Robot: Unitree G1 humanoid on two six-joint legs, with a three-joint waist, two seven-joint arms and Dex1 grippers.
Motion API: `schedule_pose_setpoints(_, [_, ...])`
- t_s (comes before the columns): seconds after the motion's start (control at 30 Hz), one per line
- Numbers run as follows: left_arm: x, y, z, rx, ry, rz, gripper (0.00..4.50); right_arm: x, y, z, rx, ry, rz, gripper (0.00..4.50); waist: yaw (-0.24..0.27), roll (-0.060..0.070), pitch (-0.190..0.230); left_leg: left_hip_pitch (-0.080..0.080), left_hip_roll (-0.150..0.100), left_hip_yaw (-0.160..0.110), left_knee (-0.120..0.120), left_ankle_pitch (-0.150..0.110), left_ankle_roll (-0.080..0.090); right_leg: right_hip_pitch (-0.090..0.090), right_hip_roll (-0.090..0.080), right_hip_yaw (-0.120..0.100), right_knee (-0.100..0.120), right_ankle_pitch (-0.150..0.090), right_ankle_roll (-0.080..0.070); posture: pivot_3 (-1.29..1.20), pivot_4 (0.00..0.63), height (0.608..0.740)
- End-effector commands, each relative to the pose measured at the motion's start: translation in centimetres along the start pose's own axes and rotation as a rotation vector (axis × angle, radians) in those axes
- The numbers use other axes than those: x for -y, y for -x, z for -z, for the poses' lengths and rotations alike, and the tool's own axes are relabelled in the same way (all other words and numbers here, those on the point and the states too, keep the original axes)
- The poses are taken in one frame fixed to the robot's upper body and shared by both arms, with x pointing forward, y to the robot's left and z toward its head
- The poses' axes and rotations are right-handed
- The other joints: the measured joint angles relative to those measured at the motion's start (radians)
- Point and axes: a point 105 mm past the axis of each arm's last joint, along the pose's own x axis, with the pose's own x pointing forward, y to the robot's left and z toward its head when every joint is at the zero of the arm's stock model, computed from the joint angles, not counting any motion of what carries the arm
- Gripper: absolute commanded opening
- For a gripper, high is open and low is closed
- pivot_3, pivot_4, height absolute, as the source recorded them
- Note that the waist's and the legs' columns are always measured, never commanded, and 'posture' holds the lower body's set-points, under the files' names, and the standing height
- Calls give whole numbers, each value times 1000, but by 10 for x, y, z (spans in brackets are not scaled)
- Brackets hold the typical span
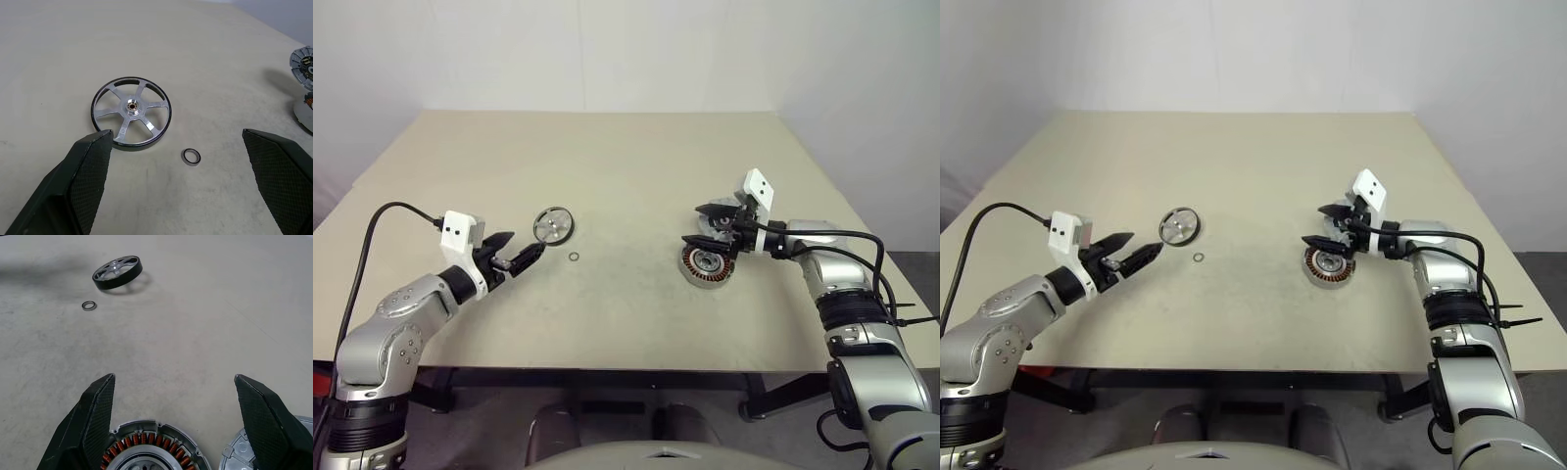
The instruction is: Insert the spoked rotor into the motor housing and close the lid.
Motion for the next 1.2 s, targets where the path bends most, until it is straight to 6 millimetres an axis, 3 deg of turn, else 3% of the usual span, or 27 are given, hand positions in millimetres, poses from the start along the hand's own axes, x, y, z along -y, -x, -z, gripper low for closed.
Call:
schedule_pose_setpoints(0.03, [3, -1, -13, 46, -37, 13, 4478, 1, 0, -17, 27, 49, -11, 4400, 0, 0, 0, 0, 0, 0, 0, 0, 0, 0, 0, 0, 0, 0, 0, 0, 0, 740])
schedule_pose_setpoints(0.53, [4, -2, -13, 44, -33, 18, 4478, 2, 4, -12, -2, 40, -10, 4400, 0, 0, 0, 0, 0, 0, 0, 0, 0, 0, 0, 0, 0, 0, 0, 0, 0, 740])
schedule_pose_setpoints(0.63, [4, -2, -13, 45, -33, 18, 4478, 5, 13, -7, -96, 92, -14, 4400, 0, 0, 0, 0, 0, 0, 0, 0, 0, 0, 0, 0, 0, 0, 0, 0, 0, 740])
schedule_pose_setpoints(0.73, [4, -2, -13, 45, -33, 19, 4478, 6, 25, -3, -208, 164, -46, 4400, 3, 0, 0, 0, 0, -1, 0, 0, 0, 0, 0, -1, -1, 0, 0, 0, 0, 740])
schedule_pose_setpoints(1.0, [3, -5, -12, 43, -32, 25, 4478, 4, 39, -19, -327, 285, -159, 4400, -2, 0, 0, -1, 0, -1, 0, 0, 0, 0, 0, -1, 1, 0, 0, 0, 0, 740])
schedule_pose_setpoints(1.2, [3, -6, -13, 45, -36, 24, 4478, -18, 34, -10, -397, 330, -351, 4400, 0, 0, 0, 0, 0, -1, 1, 0, 0, 0, 0, -3, 1, 0, 0, 0, 0, 740])
